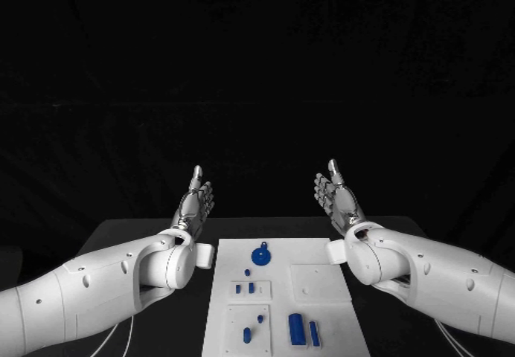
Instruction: Assemble the parts on the task board
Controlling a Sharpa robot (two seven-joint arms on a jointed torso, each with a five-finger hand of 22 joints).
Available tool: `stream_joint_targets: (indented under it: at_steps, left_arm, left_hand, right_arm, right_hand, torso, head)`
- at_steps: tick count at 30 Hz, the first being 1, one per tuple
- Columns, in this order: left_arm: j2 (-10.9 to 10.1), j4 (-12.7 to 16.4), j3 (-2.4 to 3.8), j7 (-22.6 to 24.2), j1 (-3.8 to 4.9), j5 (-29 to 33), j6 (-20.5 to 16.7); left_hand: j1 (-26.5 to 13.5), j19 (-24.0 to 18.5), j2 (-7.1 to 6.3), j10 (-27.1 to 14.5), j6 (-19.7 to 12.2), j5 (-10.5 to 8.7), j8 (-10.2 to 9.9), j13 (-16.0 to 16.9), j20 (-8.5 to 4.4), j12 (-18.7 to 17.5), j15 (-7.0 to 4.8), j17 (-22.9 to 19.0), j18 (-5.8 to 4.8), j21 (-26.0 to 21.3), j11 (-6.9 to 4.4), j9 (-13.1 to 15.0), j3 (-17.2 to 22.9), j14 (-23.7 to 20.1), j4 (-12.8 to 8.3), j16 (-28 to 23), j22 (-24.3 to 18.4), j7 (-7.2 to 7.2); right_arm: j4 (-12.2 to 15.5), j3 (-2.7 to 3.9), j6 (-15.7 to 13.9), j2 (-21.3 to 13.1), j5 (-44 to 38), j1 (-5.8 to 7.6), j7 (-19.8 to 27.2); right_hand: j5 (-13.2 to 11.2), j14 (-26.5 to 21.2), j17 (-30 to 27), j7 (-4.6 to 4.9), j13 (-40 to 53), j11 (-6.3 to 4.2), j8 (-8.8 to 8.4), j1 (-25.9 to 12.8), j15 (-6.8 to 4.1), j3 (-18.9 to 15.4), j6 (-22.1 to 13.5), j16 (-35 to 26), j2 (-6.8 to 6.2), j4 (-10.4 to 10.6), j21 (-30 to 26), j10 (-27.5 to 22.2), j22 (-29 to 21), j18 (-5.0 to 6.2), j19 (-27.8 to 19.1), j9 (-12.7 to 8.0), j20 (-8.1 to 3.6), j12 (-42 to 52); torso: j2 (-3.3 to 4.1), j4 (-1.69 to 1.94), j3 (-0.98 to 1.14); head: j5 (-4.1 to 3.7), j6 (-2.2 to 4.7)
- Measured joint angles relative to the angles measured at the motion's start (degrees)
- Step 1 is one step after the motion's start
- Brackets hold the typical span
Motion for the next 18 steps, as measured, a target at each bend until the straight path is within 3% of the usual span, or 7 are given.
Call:
stream_joint_targets:
  at_steps: [4,8,11,18]
  left_arm:
    - [-1.71,5.22,0.97,1.34,-1.21,0.02,-5.01]
    - [-2.75,8.43,1.55,2.51,-2.00,0.06,-9.02]
    - [-3.11,9.51,1.72,3.18,-2.25,0.08,-11.13]
    - [-3.18,9.72,1.74,4.06,-2.28,0.13,-13.38]
  left_hand:
    - [-2.99,-0.85,0.00,-0.91,-0.75,-0.22,0.00,-0.03,0.00,0.00,-0.18,-0.03,-0.78,-0.15,-0.21,-0.03,0.19,-0.89,-0.02,0.00,-0.06,0.04]
    - [-3.75,-1.12,-0.01,-1.02,-0.90,-0.22,0.00,-0.05,-0.09,0.00,-0.20,-0.07,-0.88,-0.21,-0.21,-0.06,0.19,-1.21,-0.02,0.00,-0.09,-0.08]
    - [-3.74,-1.12,-0.01,-1.02,-0.90,-0.22,0.00,-0.05,-0.09,0.00,-0.20,-0.08,-0.87,-0.21,-0.20,-0.06,0.19,-1.21,-0.02,0.00,-0.10,-0.07]
    - [-3.74,-1.12,0.00,-1.02,-0.90,-0.22,0.00,-0.05,-0.09,0.00,-0.20,-0.07,-0.87,-0.21,-0.20,-0.06,0.19,-1.21,-0.02,0.00,-0.10,-0.08]
  right_arm:
    - [5.24,-2.58,-5.61,-1.32,4.42,0.84,2.93]
    - [8.38,-4.04,-10.06,-2.17,7.89,1.33,5.21]
    - [9.45,-4.48,-12.42,-2.44,9.74,1.48,6.43]
    - [9.65,-4.52,-14.95,-2.50,11.76,1.55,7.88]
  right_hand:
    - [0.00,-1.20,-0.05,-0.18,-0.05,-0.09,-0.24,-2.69,-0.17,0.07,-0.95,0.00,-0.14,0.06,-0.21,-1.12,-0.06,0.00,-0.63,-0.04,-0.24,0.00]
    - [0.00,-1.20,-0.08,-0.18,-0.07,-0.09,-0.24,-2.74,-0.17,0.07,-0.95,0.00,-0.09,0.06,-0.21,-1.12,-0.07,0.01,-0.62,-0.06,-0.24,0.00]
    - [0.00,-1.20,-0.08,-0.18,-0.07,-0.09,-0.24,-2.74,-0.17,0.07,-0.95,0.00,-0.09,0.06,-0.21,-1.11,-0.07,0.01,-0.62,-0.06,-0.24,0.01]
    - [-0.20,-1.20,-0.08,-0.18,-0.07,-0.09,-0.24,-2.74,-0.17,0.07,-0.96,0.01,-0.09,0.06,-0.21,-1.11,-0.07,0.01,-0.62,-0.06,-0.23,0.02]
  torso:
    - [-0.05,-0.01,-0.01]
    - [-0.07,-0.02,0.01]
    - [-0.07,-0.02,0.01]
    - [-0.07,-0.02,0.01]
  head:
    - [0.01,-0.01]
    - [0.01,-0.01]
    - [0.01,-0.01]
    - [0.01,-0.01]
